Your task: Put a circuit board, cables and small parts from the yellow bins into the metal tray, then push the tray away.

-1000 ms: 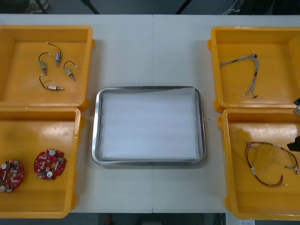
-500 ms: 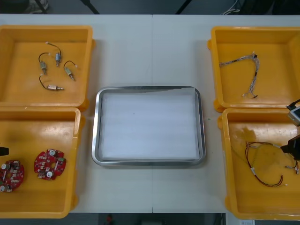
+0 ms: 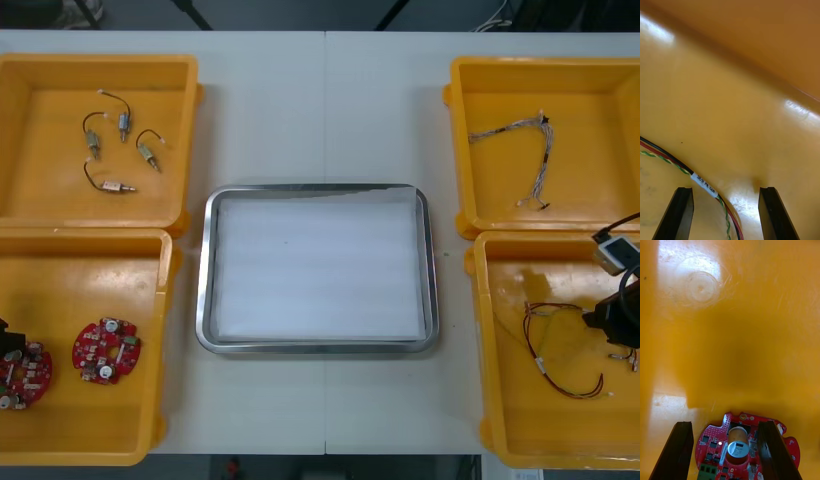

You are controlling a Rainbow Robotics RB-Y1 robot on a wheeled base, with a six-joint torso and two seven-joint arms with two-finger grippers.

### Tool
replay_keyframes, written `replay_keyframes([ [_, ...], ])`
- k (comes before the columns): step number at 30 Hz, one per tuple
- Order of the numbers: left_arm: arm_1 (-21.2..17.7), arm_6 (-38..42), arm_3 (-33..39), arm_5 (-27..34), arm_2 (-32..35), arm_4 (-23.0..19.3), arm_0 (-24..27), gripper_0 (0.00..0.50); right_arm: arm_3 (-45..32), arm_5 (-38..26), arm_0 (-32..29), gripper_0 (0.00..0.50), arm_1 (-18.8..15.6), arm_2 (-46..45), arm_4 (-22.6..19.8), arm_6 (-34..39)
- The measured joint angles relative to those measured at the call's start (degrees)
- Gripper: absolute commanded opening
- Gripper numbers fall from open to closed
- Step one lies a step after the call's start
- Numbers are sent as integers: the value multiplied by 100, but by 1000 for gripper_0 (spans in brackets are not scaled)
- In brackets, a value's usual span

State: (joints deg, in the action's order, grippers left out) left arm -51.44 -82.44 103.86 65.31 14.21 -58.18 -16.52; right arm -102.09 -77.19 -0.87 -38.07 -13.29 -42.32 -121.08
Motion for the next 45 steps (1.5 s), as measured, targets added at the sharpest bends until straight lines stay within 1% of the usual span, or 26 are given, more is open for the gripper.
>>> replay_keyframes([
  [5, -3, -306, -1, -103, -126, 0, -38, 500, 99, 13, -1, 500, -6, 61, 1, -1],
  [8, -3, -356, -2, -136, -153, 0, -47, 500, 105, 17, -1, 500, -12, 63, 19, -3],
  [9, -3, -356, -2, -161, -153, 1, -58, 500, 113, 35, -1, 416, -13, 67, 30, -4],
  [10, -3, -356, -2, -184, -153, 1, -72, 500, 131, 80, -1, 211, -16, 78, 32, -6],
  [11, -3, -356, -2, -197, -153, 1, -82, 500, 162, 149, -1, 113, -21, 94, 32, -10],
  [12, -4, -356, -2, -201, -153, 1, -93, 500, 193, 218, -1, 0, -30, 108, 32, -17],
  [20, -4, -357, -3, -261, -153, 2, -145, 499, 223, 258, -1, 0, -87, 116, 23, -34],
  [21, -4, -357, -3, -271, -153, 2, -147, 465, 222, 258, -1, 0, -88, 116, 22, -34],
  [23, -4, -357, -3, -284, -153, 0, -149, 319, 212, 246, -1, 0, -91, 116, 21, -34],
  [24, -5, -357, -3, -287, -153, 0, -149, 148, 196, 223, -1, 0, -94, 116, 21, -34],
  [25, -5, -357, -3, -289, -153, -1, -149, 6, 175, 184, 0, 0, -97, 115, 21, -34],
  [27, -5, -357, -3, -293, -153, -8, -149, 0, 96, 24, 0, 0, -106, 114, 20, -34],
  [32, -5, -358, -3, -351, -162, -54, -150, 0, -258, -607, -1, 0, -106, 16, -9, -33],
  [37, -9, -358, -3, -413, -201, -56, -150, 0, -778, -1359, 22, 0, -106, -377, -73, -32],
  [45, -91, -358, 0, -351, -198, -95, -149, 0, -1309, -2286, 244, 0, -106, -975, -249, -19],
])
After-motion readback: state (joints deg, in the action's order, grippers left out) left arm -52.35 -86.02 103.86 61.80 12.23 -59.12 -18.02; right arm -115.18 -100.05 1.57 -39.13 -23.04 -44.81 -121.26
